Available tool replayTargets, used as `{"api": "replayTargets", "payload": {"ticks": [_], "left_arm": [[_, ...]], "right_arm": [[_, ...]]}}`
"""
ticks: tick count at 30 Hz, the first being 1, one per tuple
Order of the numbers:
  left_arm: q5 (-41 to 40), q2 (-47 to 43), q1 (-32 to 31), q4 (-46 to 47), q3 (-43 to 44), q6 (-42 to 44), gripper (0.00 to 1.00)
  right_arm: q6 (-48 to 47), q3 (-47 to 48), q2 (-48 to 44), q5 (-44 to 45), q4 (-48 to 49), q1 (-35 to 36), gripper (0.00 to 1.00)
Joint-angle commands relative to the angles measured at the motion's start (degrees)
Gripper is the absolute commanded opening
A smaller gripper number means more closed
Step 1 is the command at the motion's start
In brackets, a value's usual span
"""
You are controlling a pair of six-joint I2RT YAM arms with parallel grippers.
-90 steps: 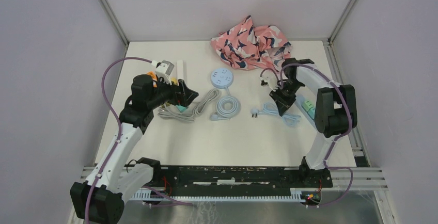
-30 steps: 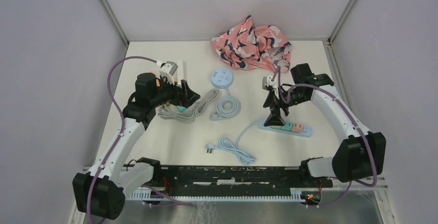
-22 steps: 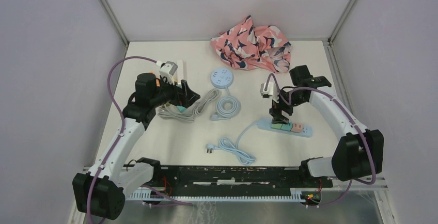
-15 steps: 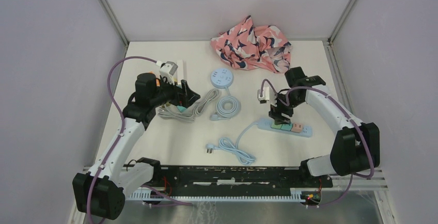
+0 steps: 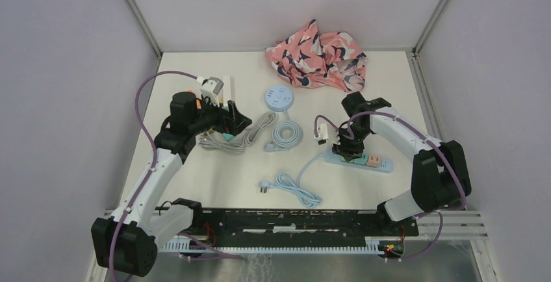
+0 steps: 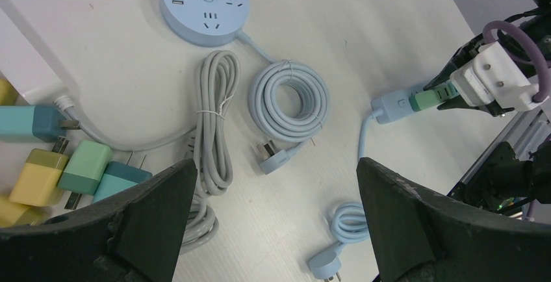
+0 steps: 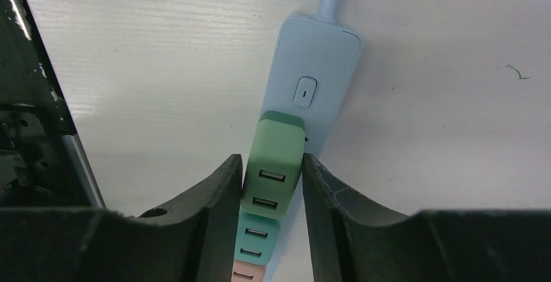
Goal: Pull the plug off the socket
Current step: Move the socket to the center of the board, then remove the plug from the socket.
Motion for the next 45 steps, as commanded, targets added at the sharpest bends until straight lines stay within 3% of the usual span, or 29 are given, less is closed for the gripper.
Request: {"api": "replayTargets", "payload": {"ticks": [1,9,14,17,20,27,35,40,45], "left_arm": [[0.79,-0.39,0.23,1.89,0.47,1.98,0.99],[4.88,-0.73,0.25,3.44,0.58,0.57,0.99],[12.00,-0.34,0.77,9.22,-0.13,-5.64,0.99],[14.85,-0.11,0.71,19.25,-3.55,-15.48,0.99],[14.90,-0.15,0.70,24.43,-5.76,-21.96,0.99],[10.03,-1.26,-3.08,33.29,-12.33,-27.47,0.99],[2.00,1.82,-11.02,42.88,-17.37,-27.21,1.00],[-0.71,2.88,-14.45,48.17,-19.92,-24.41,0.99],[-1.87,2.76,-18.65,59.85,-26.33,-20.22,0.99]], "right_arm": [[0.93,0.51,1.80,3.70,0.27,1.82,0.39],[1.99,0.82,-0.27,1.52,2.48,4.67,0.01],[-1.46,0.22,-1.80,-4.55,2.21,7.71,0.00],[-8.17,-1.21,-3.42,-7.02,1.67,10.67,0.00],[-7.81,-2.38,-5.21,-8.90,5.19,13.02,0.01],[7.74,0.48,-1.68,-9.85,17.35,19.01,0.14],[24.23,0.81,2.47,-4.78,28.42,18.87,0.28],[26.29,-0.08,-0.57,-14.46,28.14,13.31,0.53],[20.66,0.01,-7.00,-27.66,21.07,6.20,0.67]]}}
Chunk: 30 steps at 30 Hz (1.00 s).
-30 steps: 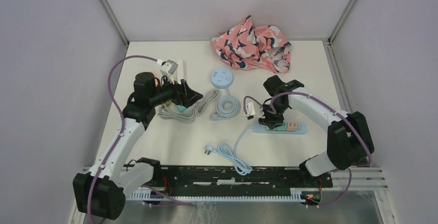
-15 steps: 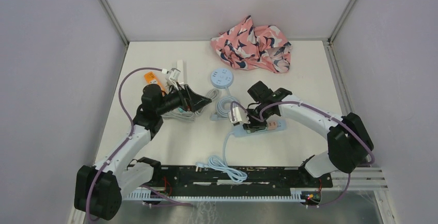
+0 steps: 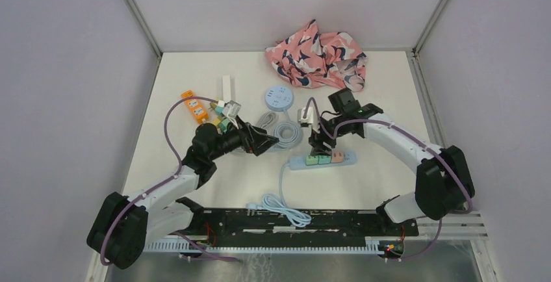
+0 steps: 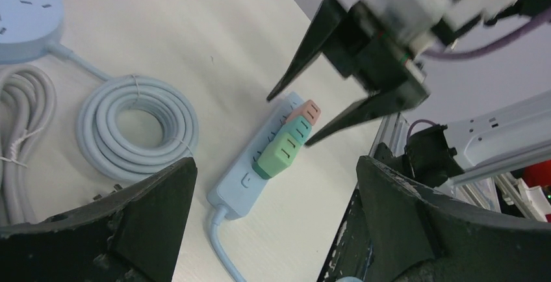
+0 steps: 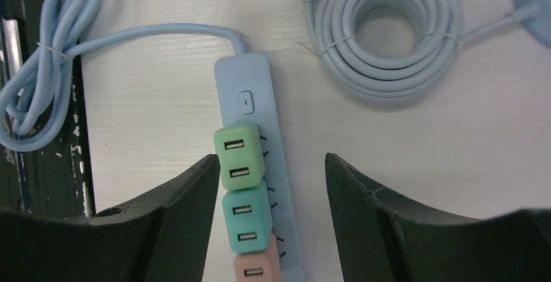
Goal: Pull the plug off the socket
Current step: Remove the plug from the socket.
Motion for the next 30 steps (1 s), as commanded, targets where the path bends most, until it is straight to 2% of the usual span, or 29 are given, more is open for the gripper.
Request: {"api": "replayTargets", "payload": {"ticks": [1,3,6,8,10,12,18,24,30], "left_arm": [[-2.50,0.19,-4.15,13.55,-3.97,6.72,0.99],[-3.66,0.79,-7.25,13.72,-3.95,11.05,0.99],[-5.71,1.85,-13.52,10.14,-2.48,20.88,0.98],[-7.62,2.71,-16.90,8.79,-2.06,28.90,0.98],[-9.95,4.57,-20.94,8.44,-1.98,37.16,1.00],[-10.97,7.47,-22.36,8.13,-1.25,41.00,0.99],[-7.23,16.66,-22.48,9.77,2.59,43.12,0.99],[-8.91,21.37,-25.46,10.07,3.65,52.46,0.96],[-9.61,28.10,-26.25,4.03,8.61,57.05,0.84]], "right_arm": [[-4.53,1.59,-7.42,-15.32,-4.80,-6.04,0.67],[-7.81,2.67,-9.22,-20.02,-9.12,-9.09,0.67],[-17.79,4.14,-11.56,-29.21,-18.55,-14.03,0.68],[-25.50,4.61,-12.29,-35.84,-25.25,-16.73,0.73],[-32.05,4.42,-12.33,-38.65,-30.26,-17.41,0.81],[-36.81,3.97,-11.79,-36.99,-32.70,-17.42,0.86],[-41.11,7.39,-7.35,-25.89,-38.35,-17.43,0.85],[-38.37,3.84,-8.83,-21.99,-31.80,-17.43,0.85],[-35.71,3.75,-8.87,-19.90,-30.00,-17.45,0.85]]}}
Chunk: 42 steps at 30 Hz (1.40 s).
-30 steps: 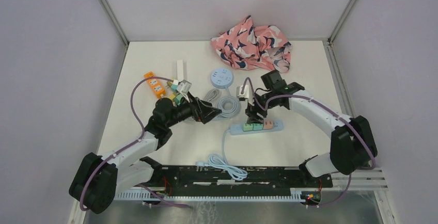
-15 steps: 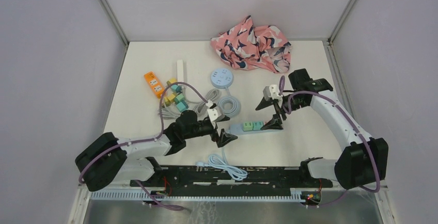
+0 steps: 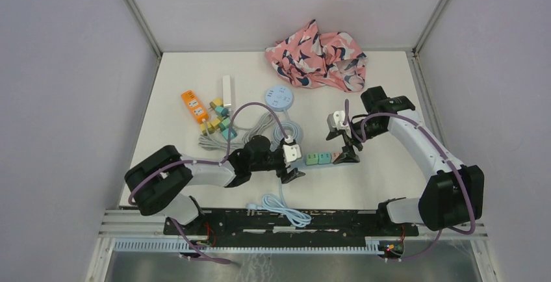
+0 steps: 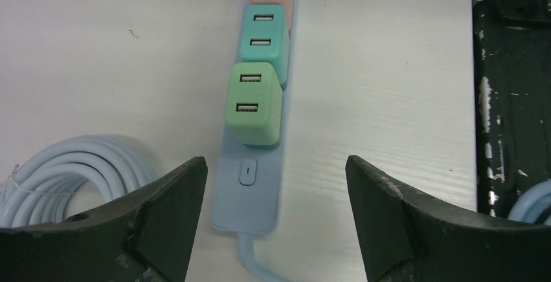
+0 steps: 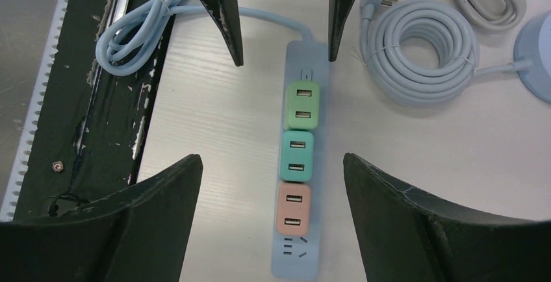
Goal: Pull the plug off the socket
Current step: Remove the plug from the socket.
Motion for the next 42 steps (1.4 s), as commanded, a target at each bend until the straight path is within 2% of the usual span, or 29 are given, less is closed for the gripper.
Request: {"api": "replayTargets", "payload": {"ticks": [1,10,17,21,24,28,31,36,42], "left_arm": [[-1.90,4.01,-0.60,-1.29,5.06,7.44,0.82],[-3.55,11.02,-0.91,-4.96,9.88,10.62,0.76],[-4.10,14.53,-0.89,-5.08,10.51,11.39,0.69],[-4.21,16.29,-0.90,-5.04,11.60,11.45,0.63],[-4.44,16.83,-0.83,-3.98,11.68,10.70,0.54],[-3.89,16.70,-0.83,-1.32,10.52,9.77,0.55],[-3.01,17.36,-0.91,-0.49,10.57,9.44,0.57],[-1.48,18.22,-0.86,2.52,10.58,7.87,0.59],[-0.34,18.73,-0.91,5.12,10.81,6.66,0.62]], "right_arm": [[1.12,-0.14,-1.24,1.19,1.79,-0.15,0.85],[2.54,-0.25,-0.77,2.72,2.66,-0.13,0.85],[0.85,-3.11,-1.56,7.52,5.53,-0.14,0.85],[-1.82,-6.77,-2.01,9.30,9.04,-0.09,0.84],[-3.90,-8.13,-1.00,9.26,9.90,-0.06,0.83],[-5.49,-8.92,1.04,10.87,11.00,0.74,0.79],[-0.77,-8.96,2.57,14.21,14.76,1.58,0.75],[0.98,-8.88,4.51,17.61,16.16,2.41,0.69],[2.05,-8.57,6.06,20.30,16.68,3.75,0.57]]}}
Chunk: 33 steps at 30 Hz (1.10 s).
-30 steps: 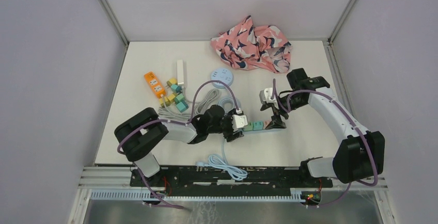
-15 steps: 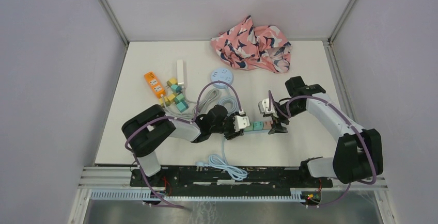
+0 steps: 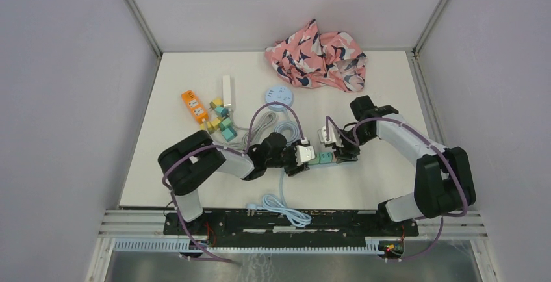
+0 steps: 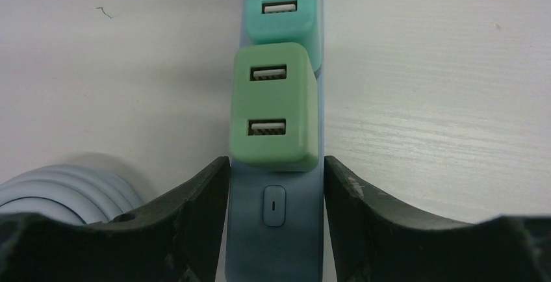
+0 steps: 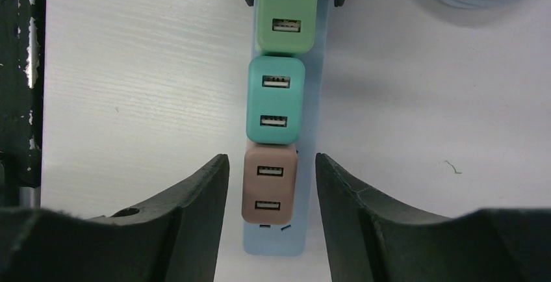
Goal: Pull the plug off the socket
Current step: Remove the plug from the socket.
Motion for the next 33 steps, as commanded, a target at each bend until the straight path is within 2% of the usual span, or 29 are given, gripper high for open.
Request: {"api": "replayTargets", "payload": {"ticks": [1,8,13,15,17,19,22,27,33], "left_arm": [[2.12,1.04,-0.31,6.93,0.62,-2.14,0.62],[2.98,3.40,-0.32,10.18,1.39,-3.82,0.62],[3.74,4.89,-0.34,11.47,1.69,-5.45,0.58],[3.75,4.79,-0.35,11.68,1.31,-5.91,0.51],[3.55,4.54,-0.30,11.41,0.88,-6.20,0.33],[3.18,4.18,-0.33,11.16,0.07,-6.52,0.18],[2.53,3.44,-0.32,10.83,-1.59,-7.23,0.05],[0.50,1.34,-0.36,11.48,-5.27,-8.48,0.03],[0.27,0.88,-0.36,11.60,-6.20,-9.56,0.03]], "right_arm": [[1.69,0.65,1.21,2.14,1.16,1.07,0.55],[1.70,1.13,2.09,2.45,0.32,2.11,0.32],[0.38,1.23,1.97,1.23,-0.92,2.92,0.20],[-0.65,1.36,1.98,0.17,-1.84,3.18,0.13],[-0.90,1.57,2.03,-0.75,-2.41,3.36,0.01],[-0.95,1.63,1.86,-1.29,-2.57,3.50,0.00],[-0.45,1.76,1.69,-0.79,-2.38,3.48,0.00],[4.07,3.53,1.54,2.33,-1.87,1.70,0.00],[-8.97,0.40,-0.57,-3.16,-8.45,1.79,0.00]]}}
